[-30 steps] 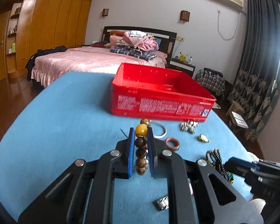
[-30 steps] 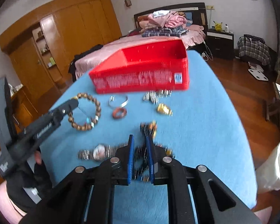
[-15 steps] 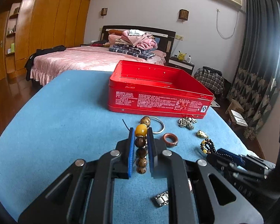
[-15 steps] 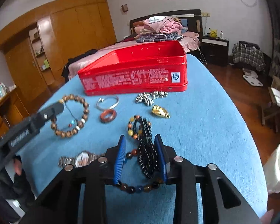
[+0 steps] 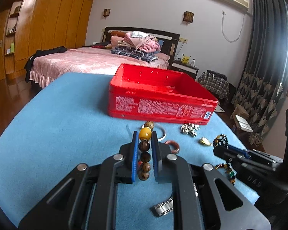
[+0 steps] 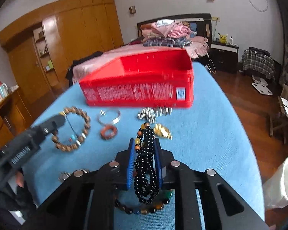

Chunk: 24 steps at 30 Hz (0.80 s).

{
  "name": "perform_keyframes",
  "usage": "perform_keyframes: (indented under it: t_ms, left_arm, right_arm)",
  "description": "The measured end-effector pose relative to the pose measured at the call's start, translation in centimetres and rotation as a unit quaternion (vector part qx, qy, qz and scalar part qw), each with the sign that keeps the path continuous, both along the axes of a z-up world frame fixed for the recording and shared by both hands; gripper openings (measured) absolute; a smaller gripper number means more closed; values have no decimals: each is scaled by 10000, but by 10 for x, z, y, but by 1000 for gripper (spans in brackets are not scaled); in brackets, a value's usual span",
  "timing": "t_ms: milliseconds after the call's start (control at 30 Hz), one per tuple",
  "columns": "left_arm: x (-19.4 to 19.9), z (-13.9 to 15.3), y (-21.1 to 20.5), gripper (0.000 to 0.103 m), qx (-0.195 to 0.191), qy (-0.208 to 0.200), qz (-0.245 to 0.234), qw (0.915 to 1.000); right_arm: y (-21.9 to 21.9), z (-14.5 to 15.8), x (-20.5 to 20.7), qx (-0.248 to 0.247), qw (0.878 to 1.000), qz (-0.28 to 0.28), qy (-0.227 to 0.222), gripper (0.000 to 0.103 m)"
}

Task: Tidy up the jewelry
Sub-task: 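Carry both bead pieces over the red tin and open both tools, then withdraw both open tools from the red tin toward the remaining jewelry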

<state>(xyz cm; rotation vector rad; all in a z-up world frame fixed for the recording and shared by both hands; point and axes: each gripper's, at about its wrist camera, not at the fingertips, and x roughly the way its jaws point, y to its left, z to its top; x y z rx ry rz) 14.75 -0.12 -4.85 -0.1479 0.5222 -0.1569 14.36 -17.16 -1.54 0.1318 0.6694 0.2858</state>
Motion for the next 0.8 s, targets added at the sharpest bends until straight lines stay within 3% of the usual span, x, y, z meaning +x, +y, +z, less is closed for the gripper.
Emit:
perform_keyframes:
  t_ms: [233, 567, 800]
  left_arm:
    - [15, 30, -1, 11, -212, -345, -13, 9992]
    - [73, 91, -10, 11, -470, -1024, -62, 9936]
    - [136, 87, -16, 12, -461, -722, -2, 9963]
  right_arm:
    - [-14, 42, 28, 488, 9986, 114, -165, 19]
    - [-8, 89, 104, 454, 9971, 157, -586, 19]
    - [2, 76, 164, 250, 9986, 51, -473, 19]
